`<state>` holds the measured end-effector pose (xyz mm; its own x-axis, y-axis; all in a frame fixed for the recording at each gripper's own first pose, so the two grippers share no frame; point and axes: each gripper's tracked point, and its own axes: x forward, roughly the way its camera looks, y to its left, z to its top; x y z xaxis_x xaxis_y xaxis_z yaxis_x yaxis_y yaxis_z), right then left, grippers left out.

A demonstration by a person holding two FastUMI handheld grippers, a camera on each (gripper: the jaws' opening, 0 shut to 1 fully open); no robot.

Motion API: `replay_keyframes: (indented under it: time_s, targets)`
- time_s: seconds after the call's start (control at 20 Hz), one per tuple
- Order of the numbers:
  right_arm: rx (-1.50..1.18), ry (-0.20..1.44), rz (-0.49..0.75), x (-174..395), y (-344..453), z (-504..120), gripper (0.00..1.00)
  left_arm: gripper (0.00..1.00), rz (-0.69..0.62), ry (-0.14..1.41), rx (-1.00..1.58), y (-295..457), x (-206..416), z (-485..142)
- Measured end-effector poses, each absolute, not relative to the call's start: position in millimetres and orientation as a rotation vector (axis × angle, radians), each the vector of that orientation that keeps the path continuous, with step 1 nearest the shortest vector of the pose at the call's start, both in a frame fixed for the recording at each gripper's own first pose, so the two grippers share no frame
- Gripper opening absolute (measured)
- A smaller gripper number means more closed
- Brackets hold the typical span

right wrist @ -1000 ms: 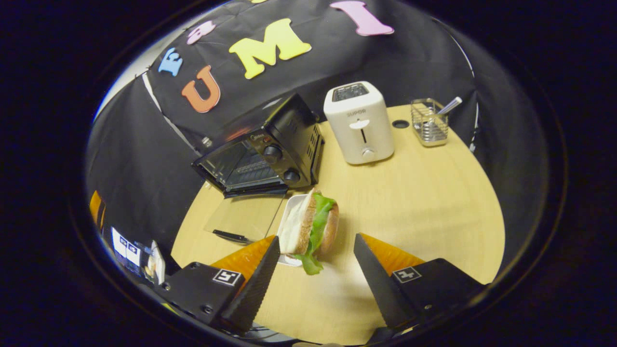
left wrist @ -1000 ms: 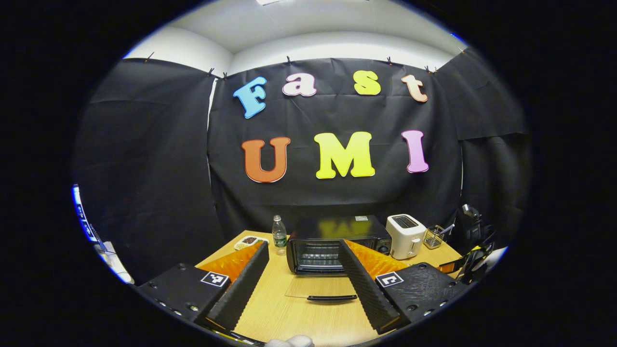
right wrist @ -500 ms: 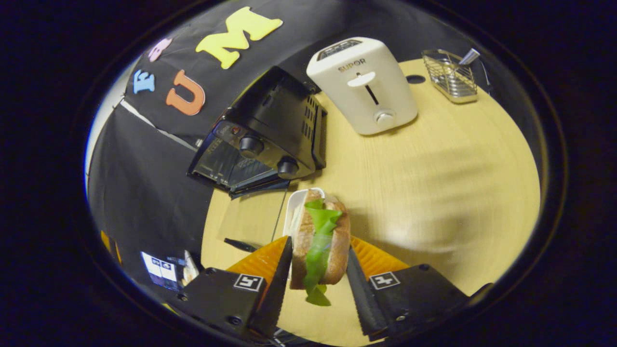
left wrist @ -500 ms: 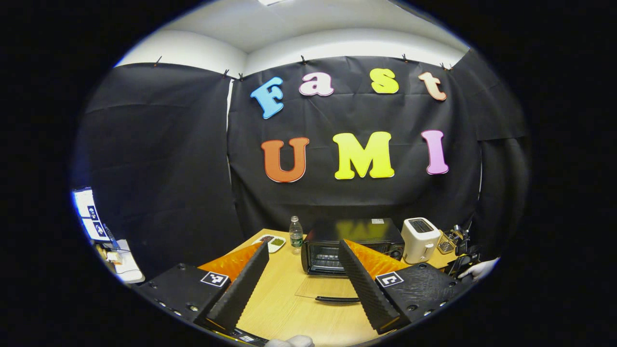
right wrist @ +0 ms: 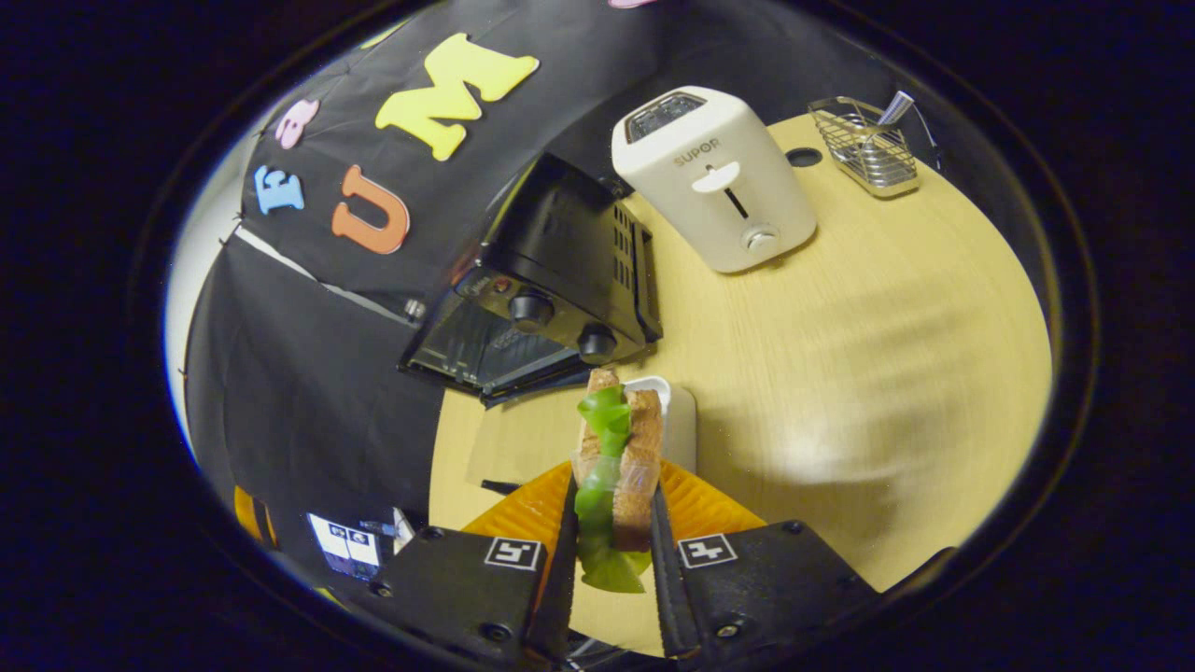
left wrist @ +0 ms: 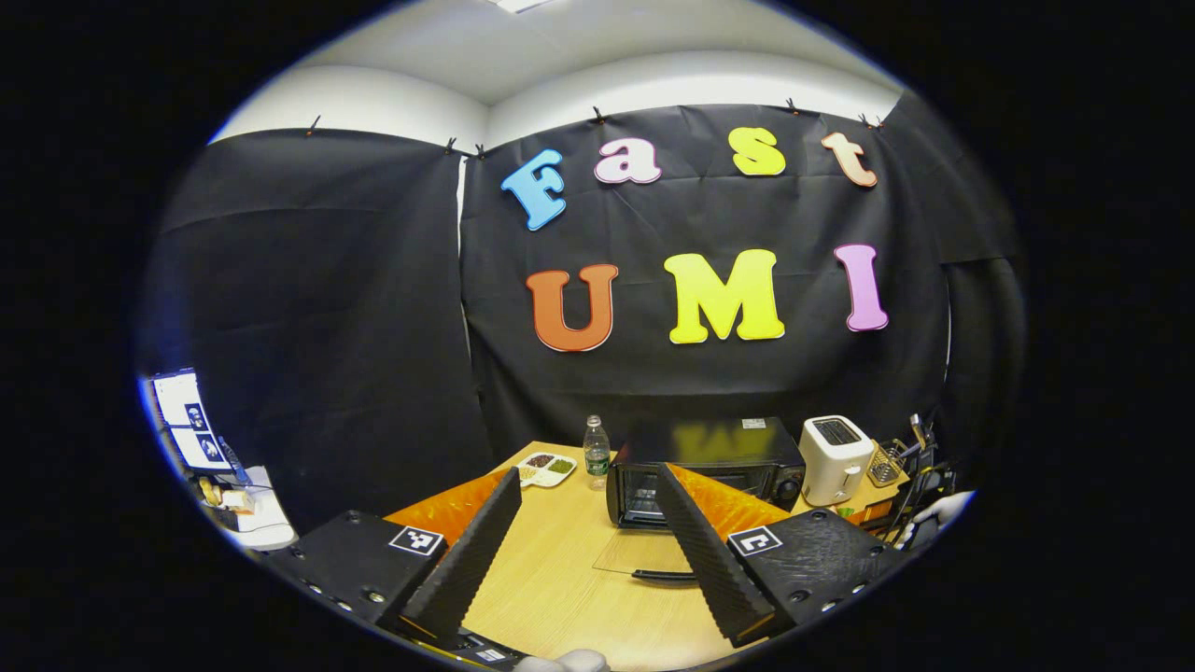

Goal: Open the electric oven with the left hand, put the food in, and close the electric oven.

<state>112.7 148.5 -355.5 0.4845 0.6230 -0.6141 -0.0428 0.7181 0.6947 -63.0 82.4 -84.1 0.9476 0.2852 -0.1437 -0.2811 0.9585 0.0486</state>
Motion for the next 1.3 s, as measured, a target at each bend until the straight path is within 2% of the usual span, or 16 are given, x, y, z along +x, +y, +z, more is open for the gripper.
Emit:
replay_keyframes:
  time_s: [0.2, 0.4, 0.55, 0.7, 0.95, 1.3]
  targets:
    - [0.740, 0.889, 0.386, 110.6, 166.7, -321.7, 0.40, 0.95, 0.225, 0.162, 0.022, 87.2, -66.0, -96.8]
    - [0.856, 0.751, 0.284, 94.1, 208.1, -293.8, 0.40, 0.96, 0.103, 0.170, 0.001, 92.3, -65.9, -109.7]
    - [0.961, 0.619, 0.182, 89.1, 243.1, -285.3, 0.40, 0.96, -0.017, 0.177, -0.019, 94.9, -64.7, -122.5]
    - [1.029, 0.558, 0.128, 91.3, 290.3, -292.8, 0.40, 0.97, -0.102, 0.190, -0.017, 104.6, -69.6, -129.3]
    - [1.080, 0.517, 0.066, 140.9, 349.1, -318.0, 0.40, 0.96, -0.135, 0.200, -0.021, 132.5, -74.2, -132.3]
    - [1.117, 0.498, -0.010, 219.8, 389.1, -349.7, 0.40, 0.96, -0.141, 0.246, 0.006, 157.7, -72.6, -146.3]
